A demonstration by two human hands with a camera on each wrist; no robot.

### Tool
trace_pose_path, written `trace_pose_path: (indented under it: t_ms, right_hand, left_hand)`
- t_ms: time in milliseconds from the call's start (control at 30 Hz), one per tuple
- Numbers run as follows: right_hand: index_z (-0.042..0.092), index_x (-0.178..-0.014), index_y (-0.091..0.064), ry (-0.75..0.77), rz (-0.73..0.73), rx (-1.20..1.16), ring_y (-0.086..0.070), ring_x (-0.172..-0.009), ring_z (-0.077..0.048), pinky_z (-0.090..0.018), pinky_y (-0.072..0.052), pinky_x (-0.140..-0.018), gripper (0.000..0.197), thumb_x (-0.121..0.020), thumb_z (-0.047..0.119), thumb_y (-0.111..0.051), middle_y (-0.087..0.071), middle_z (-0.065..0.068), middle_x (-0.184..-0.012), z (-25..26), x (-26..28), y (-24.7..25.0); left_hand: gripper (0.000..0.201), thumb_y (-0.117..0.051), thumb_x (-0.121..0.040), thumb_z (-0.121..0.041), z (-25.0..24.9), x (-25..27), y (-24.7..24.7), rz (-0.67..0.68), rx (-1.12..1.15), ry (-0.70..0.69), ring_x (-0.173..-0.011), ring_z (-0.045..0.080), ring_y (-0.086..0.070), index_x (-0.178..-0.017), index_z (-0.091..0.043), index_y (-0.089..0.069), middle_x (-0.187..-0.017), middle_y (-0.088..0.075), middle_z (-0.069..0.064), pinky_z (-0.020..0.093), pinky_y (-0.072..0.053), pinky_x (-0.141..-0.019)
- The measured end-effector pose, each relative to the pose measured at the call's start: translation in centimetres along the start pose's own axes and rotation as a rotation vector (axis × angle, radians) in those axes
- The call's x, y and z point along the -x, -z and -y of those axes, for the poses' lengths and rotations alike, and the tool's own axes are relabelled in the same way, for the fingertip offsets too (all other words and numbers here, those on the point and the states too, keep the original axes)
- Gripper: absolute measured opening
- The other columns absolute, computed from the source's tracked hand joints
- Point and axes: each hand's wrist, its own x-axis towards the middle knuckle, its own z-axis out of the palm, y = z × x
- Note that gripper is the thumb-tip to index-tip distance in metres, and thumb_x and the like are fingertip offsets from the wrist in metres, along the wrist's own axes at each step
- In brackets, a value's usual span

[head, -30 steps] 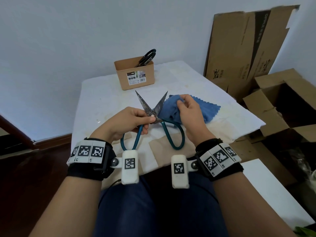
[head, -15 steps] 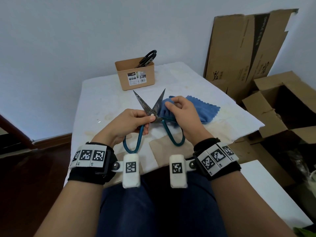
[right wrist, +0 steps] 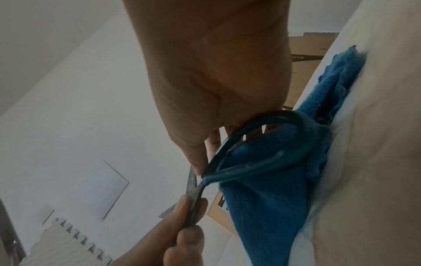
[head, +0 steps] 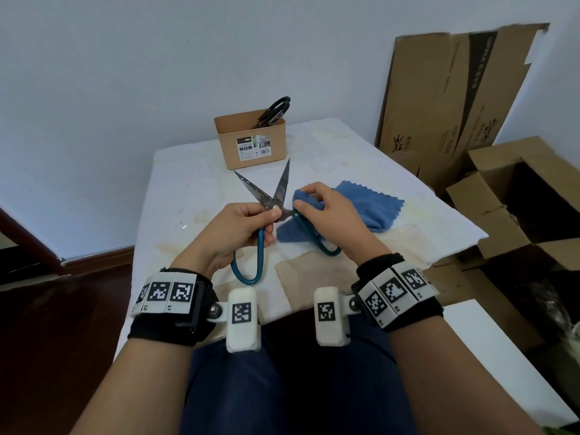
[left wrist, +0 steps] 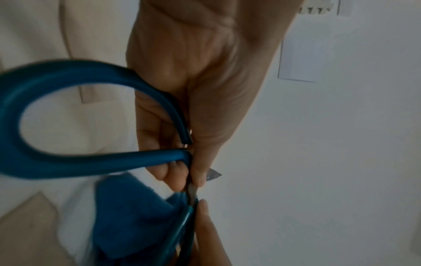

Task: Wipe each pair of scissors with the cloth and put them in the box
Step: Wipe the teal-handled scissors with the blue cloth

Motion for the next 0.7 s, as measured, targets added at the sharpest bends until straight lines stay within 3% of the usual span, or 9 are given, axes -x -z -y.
trace_pose_path:
  t_ms: [100, 267, 400, 467, 567, 633, 700]
  right_hand:
    - [0.019, -0.105, -0.069, -0.001, 0.004, -0.053, -0.061, -0.091, -0.009, -0.024, -0.048, -0.081, 0.018, -0.092, 0.029, -0.063, -0.068, 0.007, -0.096, -0.2, -0.1, -0.2]
    - [0.015, -0.102, -0.069, -0.054, 0.008, -0.23, -0.063, -0.082, -0.01, -0.026, -0.049, -0.076, 0.012, -0.091, 0.019, -0.067, -0.069, 0.003, -0.088, -0.6, 0.0, -0.2]
    - [0.019, -0.097, -0.068, -0.024, 0.052, -0.205, -0.062, -0.076, -0.007, -0.019, -0.045, -0.068, 0.008, -0.089, 0.017, -0.068, -0.067, 0.005, -0.079, -0.5, 0.2, 0.5]
    - [0.018, -0.099, -0.069, -0.028, 0.079, -0.184, -0.063, -0.078, -0.007, -0.019, -0.044, -0.068, 0.011, -0.089, 0.018, -0.069, -0.069, 0.004, -0.081, -0.6, 0.2, 0.8]
    - [0.016, -0.104, -0.07, -0.027, 0.083, -0.14, -0.061, -0.077, -0.005, -0.017, -0.04, -0.064, 0.017, -0.089, 0.023, -0.068, -0.069, 0.006, -0.085, -0.7, 0.2, 0.8]
    - [0.015, -0.105, -0.071, -0.038, 0.03, -0.148, -0.062, -0.082, -0.007, -0.02, -0.044, -0.065, 0.02, -0.091, 0.028, -0.065, -0.069, 0.006, -0.089, -0.8, 0.1, 0.7]
    - [0.013, -0.106, -0.071, -0.087, -0.077, -0.27, -0.066, -0.09, -0.012, -0.027, -0.055, -0.072, 0.021, -0.093, 0.027, -0.063, -0.071, 0.004, -0.093, -0.9, 0.0, 0.8]
  left_hand:
    - [0.025, -0.065, -0.096, -0.021, -0.2, -0.2, 0.1, -0.023, 0.049, -0.008, -0.052, 0.013, -0.055, -0.075, -0.007, -0.065, -0.064, -0.057, 0.006, 0.021, -0.052, -0.056]
    - [0.022, -0.066, -0.095, -0.024, -0.2, -0.1, 0.4, 0.006, 0.064, 0.008, -0.056, 0.015, -0.054, -0.087, -0.003, -0.068, -0.068, -0.057, 0.005, 0.022, -0.052, -0.058]
    - [0.025, -0.069, -0.092, -0.03, -0.3, 0.3, 0.5, 0.017, 0.039, 0.051, -0.055, 0.017, -0.053, -0.088, -0.005, -0.074, -0.066, -0.057, 0.006, 0.022, -0.051, -0.056]
    - [0.025, -0.07, -0.091, -0.032, -0.2, 0.5, 0.5, 0.017, 0.027, 0.063, -0.053, 0.017, -0.052, -0.08, -0.009, -0.072, -0.064, -0.058, 0.007, 0.022, -0.05, -0.054]
    - [0.026, -0.071, -0.09, -0.032, 0.0, 0.6, 0.4, 0.006, 0.023, 0.059, -0.053, 0.018, -0.052, -0.082, -0.007, -0.071, -0.062, -0.058, 0.006, 0.021, -0.05, -0.054]
    - [0.028, -0.071, -0.09, -0.033, 0.1, 0.7, 0.5, 0.001, 0.025, 0.052, -0.054, 0.018, -0.051, -0.084, -0.005, -0.071, -0.063, -0.058, 0.006, 0.022, -0.05, -0.056]
    - [0.028, -0.071, -0.089, -0.033, 0.0, 0.8, 0.6, 0.004, 0.028, 0.046, -0.056, 0.018, -0.052, -0.079, -0.007, -0.07, -0.065, -0.058, 0.007, 0.023, -0.051, -0.06]
